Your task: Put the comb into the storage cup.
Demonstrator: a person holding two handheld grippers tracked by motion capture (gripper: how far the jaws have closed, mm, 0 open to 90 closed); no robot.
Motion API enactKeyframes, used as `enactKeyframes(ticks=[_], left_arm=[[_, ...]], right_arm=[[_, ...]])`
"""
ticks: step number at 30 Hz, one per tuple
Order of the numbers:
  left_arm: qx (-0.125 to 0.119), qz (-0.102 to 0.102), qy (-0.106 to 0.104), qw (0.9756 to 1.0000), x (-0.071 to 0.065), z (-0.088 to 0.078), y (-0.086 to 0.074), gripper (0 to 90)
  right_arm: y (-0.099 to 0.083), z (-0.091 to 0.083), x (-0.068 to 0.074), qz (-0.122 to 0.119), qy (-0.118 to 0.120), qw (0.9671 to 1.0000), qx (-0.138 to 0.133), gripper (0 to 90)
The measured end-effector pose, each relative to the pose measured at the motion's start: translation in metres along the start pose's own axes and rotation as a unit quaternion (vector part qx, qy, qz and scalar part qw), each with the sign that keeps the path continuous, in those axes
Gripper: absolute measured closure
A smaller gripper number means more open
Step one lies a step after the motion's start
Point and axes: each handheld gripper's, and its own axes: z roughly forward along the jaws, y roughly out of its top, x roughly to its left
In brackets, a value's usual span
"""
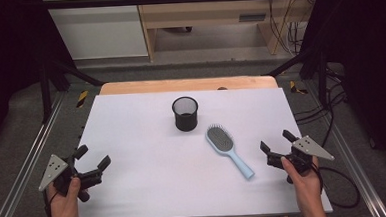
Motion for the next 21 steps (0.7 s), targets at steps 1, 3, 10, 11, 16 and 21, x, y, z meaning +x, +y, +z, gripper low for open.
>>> enactKeyframes(ticks=[1, 3, 10, 11, 16, 21], left_arm=[[0.0, 0.0, 0.0, 1.0, 0.0, 0.0, 0.0, 3.3], [0.001, 0.004, 0.007, 1.0, 0.001, 0.0, -0.001, 3.3], [0.002, 0.012, 0.02, 0.9997, 0.002, 0.0, -0.003, 2.7], [0.003, 0.012, 0.021, 0.9997, 0.002, 0.0, -0.003, 2.6], [0.0, 0.011, 0.024, 0.9996, 0.003, 0.0, -0.003, 2.4], [0.0, 0.01, 0.026, 0.9996, 0.003, 0.001, -0.003, 2.5]], right_arm=[[0.0, 0.0, 0.0, 0.004, -0.001, 1.0, 0.004, 7.4], [0.0, -0.001, 0.0, 0.01, -0.001, 0.9999, 0.006, 6.5], [0.003, -0.005, 0.002, 0.03, 0.009, 0.9991, 0.028, 6.7], [0.004, -0.005, 0.004, 0.034, 0.013, 0.9988, 0.031, 7.2], [0.02, 0.0, 0.021, 0.024, 0.042, 0.9968, 0.064, 9.4], [0.038, 0.008, 0.037, -0.003, 0.061, 0.9939, 0.092, 11.8]])
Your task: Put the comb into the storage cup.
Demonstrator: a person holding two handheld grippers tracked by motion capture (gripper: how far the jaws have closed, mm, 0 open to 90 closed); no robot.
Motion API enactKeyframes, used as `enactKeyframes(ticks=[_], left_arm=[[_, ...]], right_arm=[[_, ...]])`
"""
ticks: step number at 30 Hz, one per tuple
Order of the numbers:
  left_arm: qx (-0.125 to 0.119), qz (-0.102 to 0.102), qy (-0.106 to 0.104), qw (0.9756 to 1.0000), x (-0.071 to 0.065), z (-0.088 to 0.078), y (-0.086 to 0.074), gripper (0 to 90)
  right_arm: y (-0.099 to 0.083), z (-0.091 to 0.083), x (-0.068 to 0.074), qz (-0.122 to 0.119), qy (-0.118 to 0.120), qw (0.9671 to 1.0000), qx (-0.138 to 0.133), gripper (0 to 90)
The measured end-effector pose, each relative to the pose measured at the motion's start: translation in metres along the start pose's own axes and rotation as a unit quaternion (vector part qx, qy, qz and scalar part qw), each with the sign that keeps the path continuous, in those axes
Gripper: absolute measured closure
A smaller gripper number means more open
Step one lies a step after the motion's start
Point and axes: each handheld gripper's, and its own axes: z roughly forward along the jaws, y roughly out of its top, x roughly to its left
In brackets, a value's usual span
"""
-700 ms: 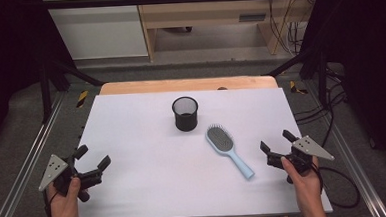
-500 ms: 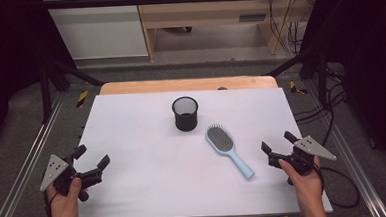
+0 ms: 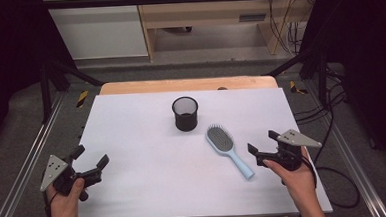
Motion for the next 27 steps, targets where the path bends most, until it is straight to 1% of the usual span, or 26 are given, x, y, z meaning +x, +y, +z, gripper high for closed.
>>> enactKeyframes(ticks=[1, 2, 4, 5, 6, 10, 11, 12, 13, 14, 15, 18, 19, 21, 22, 23, 26, 27], left_arm=[[0.0, 0.0, -0.001, 1.0, 0.0, 0.0, 0.0, 2.5], [0.0, 0.001, -0.001, 1.0, 0.0, 0.0, 0.0, 2.4], [0.002, 0.002, -0.002, 1.0, -0.001, 0.0, 0.0, 2.4], [0.002, 0.002, -0.002, 1.0, -0.001, 0.0, 0.0, 2.4], [0.003, 0.002, -0.002, 1.0, -0.001, 0.0, 0.0, 2.4], [0.003, 0.002, -0.003, 1.0, -0.001, 0.001, 0.0, 2.4], [0.003, 0.003, -0.003, 1.0, -0.001, 0.001, 0.0, 2.4], [0.003, 0.003, -0.004, 1.0, -0.001, 0.001, 0.0, 2.4], [0.003, 0.003, -0.004, 1.0, -0.001, 0.001, 0.0, 2.4], [0.003, 0.004, -0.004, 1.0, -0.001, 0.001, 0.0, 2.4], [0.003, 0.004, -0.004, 1.0, -0.001, 0.001, 0.0, 2.4], [0.004, 0.005, -0.005, 1.0, -0.002, 0.002, -0.001, 2.4], [0.004, 0.005, -0.005, 1.0, -0.002, 0.002, -0.001, 2.4], [0.006, 0.006, -0.005, 1.0, -0.002, 0.002, -0.001, 2.4], [0.006, 0.005, -0.006, 0.9999, -0.002, 0.002, -0.001, 2.4], [0.006, 0.005, -0.006, 0.9999, -0.002, 0.002, -0.001, 2.4], [0.007, 0.005, -0.006, 1.0, -0.002, 0.002, -0.001, 2.4], [0.006, 0.004, -0.006, 1.0, -0.002, 0.002, -0.001, 2.4]], right_arm=[[0.005, 0.002, 0.004, -0.009, 0.006, 0.9999, 0.009, 12.4], [0.015, 0.007, 0.013, -0.027, 0.011, 0.9992, 0.026, 13.1], [0.023, 0.013, 0.02, -0.043, 0.014, 0.9979, 0.045, 12.7], [0.023, 0.013, 0.02, -0.043, 0.014, 0.9979, 0.045, 12.7], [0.027, 0.015, 0.024, -0.05, 0.018, 0.9973, 0.051, 12.7], [0.039, 0.029, 0.034, -0.07, 0.021, 0.9935, 0.087, 12.4], [0.039, 0.029, 0.034, -0.07, 0.021, 0.9935, 0.087, 12.4], [0.04, 0.034, 0.036, -0.072, 0.021, 0.9919, 0.103, 12.3], [0.04, 0.037, 0.036, -0.072, 0.021, 0.991, 0.111, 12.3], [0.04, 0.037, 0.036, -0.072, 0.021, 0.991, 0.111, 12.3], [0.039, 0.039, 0.037, -0.07, 0.021, 0.9903, 0.118, 12.2], [0.037, 0.046, 0.038, -0.072, 0.022, 0.9871, 0.141, 11.7], [0.036, 0.047, 0.038, -0.074, 0.024, 0.9857, 0.15, 11.2], [0.032, 0.053, 0.04, -0.071, 0.027, 0.9829, 0.168, 9.7], [0.032, 0.053, 0.04, -0.071, 0.027, 0.9829, 0.168, 9.7], [0.029, 0.055, 0.041, -0.068, 0.026, 0.9816, 0.177, 7.8], [0.025, 0.057, 0.043, -0.069, 0.028, 0.9807, 0.181, 8.4], [0.022, 0.058, 0.043, -0.074, 0.028, 0.9787, 0.189, 8.9]])
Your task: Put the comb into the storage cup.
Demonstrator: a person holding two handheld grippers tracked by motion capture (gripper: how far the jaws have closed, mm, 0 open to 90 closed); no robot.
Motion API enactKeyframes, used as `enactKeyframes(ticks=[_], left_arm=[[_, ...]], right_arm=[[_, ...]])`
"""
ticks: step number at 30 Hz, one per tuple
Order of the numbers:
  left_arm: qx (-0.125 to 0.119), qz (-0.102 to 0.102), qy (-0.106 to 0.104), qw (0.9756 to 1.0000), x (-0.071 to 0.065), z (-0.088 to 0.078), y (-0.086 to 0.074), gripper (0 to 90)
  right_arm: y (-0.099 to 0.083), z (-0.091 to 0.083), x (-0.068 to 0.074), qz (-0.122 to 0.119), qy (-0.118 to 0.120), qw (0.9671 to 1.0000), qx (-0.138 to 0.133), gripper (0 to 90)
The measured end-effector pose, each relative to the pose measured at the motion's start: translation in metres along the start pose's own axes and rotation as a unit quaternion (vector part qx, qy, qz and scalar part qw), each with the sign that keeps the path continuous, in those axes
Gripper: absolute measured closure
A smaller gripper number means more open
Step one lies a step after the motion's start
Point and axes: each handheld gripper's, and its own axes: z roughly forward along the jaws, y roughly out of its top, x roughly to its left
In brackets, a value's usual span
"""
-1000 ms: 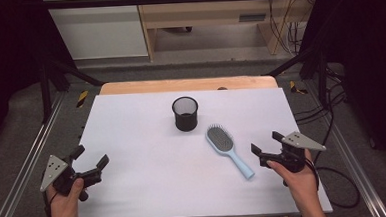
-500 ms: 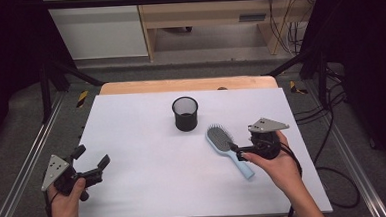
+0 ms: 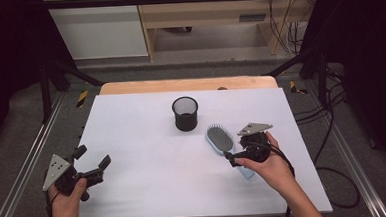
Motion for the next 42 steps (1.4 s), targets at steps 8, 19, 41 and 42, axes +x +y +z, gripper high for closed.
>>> enactKeyframes(ticks=[8, 19, 41, 42], left_arm=[[0.005, 0.002, -0.002, 1.0, 0.0, 0.001, 0.0, 2.4], [0.006, 0.003, -0.005, 1.0, -0.001, 0.002, -0.001, 2.4], [0.01, 0.009, -0.004, 0.9999, -0.001, 0.003, -0.001, 2.4], [0.01, 0.009, -0.004, 0.9999, -0.001, 0.003, -0.001, 2.4]], right_arm=[[-0.008, 0.012, -0.001, 0.009, -0.002, 0.9977, 0.067, 13.3], [-0.015, 0.021, -0.001, 0.026, -0.001, 0.9956, 0.09, 18.0], [-0.024, 0.04, -0.004, 0.046, 0.004, 0.9943, 0.096, 41.0], [-0.024, 0.041, -0.005, 0.05, 0.003, 0.9939, 0.098, 41.9]])
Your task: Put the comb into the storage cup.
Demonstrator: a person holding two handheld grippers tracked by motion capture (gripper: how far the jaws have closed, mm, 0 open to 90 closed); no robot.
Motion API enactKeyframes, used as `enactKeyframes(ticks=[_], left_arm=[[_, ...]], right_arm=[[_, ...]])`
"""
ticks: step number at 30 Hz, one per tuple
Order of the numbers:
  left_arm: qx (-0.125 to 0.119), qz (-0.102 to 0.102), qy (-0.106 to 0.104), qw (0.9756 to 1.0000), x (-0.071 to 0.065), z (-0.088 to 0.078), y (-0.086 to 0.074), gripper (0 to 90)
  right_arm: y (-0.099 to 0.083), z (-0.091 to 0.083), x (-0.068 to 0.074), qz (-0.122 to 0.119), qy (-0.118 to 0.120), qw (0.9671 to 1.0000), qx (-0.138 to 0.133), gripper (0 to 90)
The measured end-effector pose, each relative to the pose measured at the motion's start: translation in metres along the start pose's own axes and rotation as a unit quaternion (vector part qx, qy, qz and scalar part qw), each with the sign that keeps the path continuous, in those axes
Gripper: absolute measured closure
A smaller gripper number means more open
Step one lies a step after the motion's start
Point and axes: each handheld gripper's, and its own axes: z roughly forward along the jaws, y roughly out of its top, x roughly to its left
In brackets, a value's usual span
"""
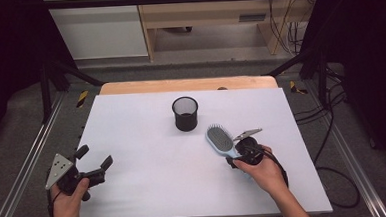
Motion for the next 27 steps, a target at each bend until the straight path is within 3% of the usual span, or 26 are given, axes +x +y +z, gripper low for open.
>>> enactKeyframes(ticks=[10, 27], left_arm=[[0.001, 0.001, -0.001, 1.0, -0.0004, 0.0004, 0.0, 2.4], [0.002, 0.001, -0.005, 1.0, -0.0009, 0.001, 0.0001, 2.4]], right_arm=[[0.0015, 0.0084, -0.004, 0.013, 0.002, 0.9999, 0.004, 53.2], [-0.0014, 0.0115, -0.0005, 0.001, -0.02, 0.9998, 0.005, 67.8]])
